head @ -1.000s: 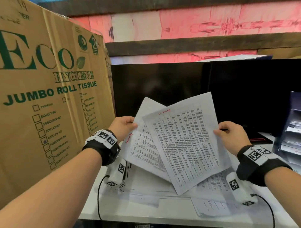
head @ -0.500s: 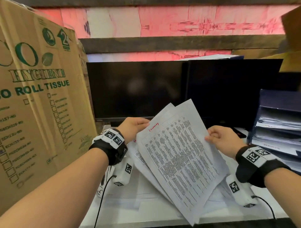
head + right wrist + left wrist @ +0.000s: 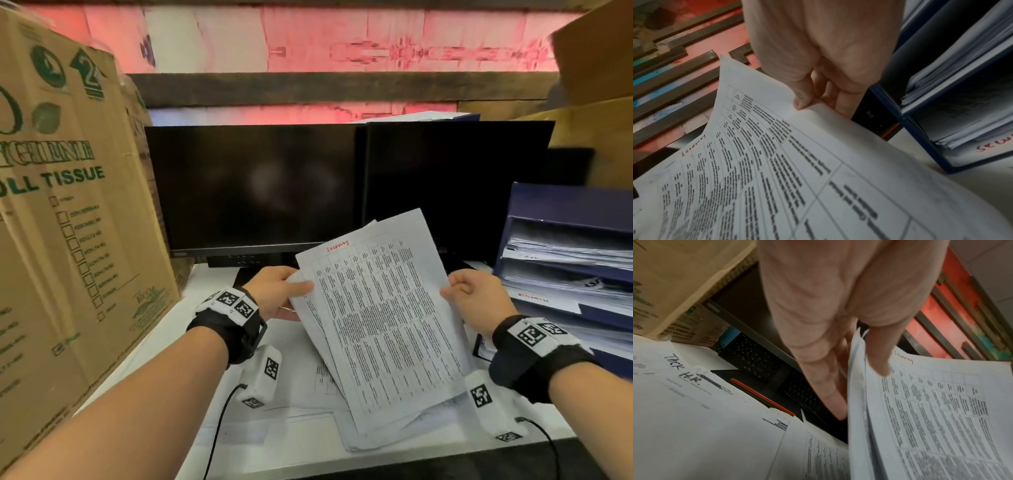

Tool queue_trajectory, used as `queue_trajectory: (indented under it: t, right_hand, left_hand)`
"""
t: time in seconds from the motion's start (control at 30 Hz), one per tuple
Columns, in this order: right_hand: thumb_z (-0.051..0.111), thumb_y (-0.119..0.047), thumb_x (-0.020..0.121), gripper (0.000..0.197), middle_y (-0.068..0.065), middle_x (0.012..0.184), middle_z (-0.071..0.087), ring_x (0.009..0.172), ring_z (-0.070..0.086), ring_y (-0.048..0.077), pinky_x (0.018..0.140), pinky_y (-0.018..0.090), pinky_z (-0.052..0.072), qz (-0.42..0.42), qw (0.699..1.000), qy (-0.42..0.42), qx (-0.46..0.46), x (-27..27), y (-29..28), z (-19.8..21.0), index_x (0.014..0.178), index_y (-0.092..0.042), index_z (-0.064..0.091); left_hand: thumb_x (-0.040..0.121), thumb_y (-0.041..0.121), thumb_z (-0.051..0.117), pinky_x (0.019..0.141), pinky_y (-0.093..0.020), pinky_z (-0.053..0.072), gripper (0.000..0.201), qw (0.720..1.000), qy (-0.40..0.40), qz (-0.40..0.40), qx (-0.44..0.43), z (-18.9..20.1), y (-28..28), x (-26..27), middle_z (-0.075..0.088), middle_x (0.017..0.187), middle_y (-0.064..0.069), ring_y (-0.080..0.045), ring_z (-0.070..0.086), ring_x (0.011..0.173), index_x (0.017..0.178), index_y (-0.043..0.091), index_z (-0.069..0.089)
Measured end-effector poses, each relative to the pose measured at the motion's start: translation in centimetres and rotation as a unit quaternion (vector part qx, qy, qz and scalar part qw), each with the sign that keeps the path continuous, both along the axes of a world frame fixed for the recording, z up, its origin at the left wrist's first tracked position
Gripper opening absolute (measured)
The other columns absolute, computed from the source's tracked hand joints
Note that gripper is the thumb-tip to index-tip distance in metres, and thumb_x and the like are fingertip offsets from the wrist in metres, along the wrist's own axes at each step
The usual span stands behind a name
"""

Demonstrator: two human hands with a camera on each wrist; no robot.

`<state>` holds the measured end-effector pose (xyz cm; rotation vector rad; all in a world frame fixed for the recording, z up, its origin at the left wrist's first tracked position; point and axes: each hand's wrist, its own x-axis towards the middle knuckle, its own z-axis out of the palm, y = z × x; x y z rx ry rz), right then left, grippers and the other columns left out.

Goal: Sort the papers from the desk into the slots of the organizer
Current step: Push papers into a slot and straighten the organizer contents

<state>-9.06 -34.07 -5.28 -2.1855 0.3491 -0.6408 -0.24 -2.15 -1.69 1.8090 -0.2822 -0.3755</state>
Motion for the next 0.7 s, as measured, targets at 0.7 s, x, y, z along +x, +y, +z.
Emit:
queue_trajectory:
  t: [0.7]
  right_hand:
    - [0.053,-0.012,0.096,0.014,0.005,0.079,0.069,0.066,0.059,0.020,0.057,0.030,0.042,0.020,0.985,0.043,0.165,-1.0,-0.3,-0.7,0.084,-0.010,0.061]
  left_hand:
    - [0.101,0.015,0.040,0.080,-0.048,0.058,0.022,0.984,-0.038,0.130,-0.116,0.4,-1.0,0.4,0.072,0.099,-0.013,-0.029,0.071,0.092,0.108,0.018,0.061]
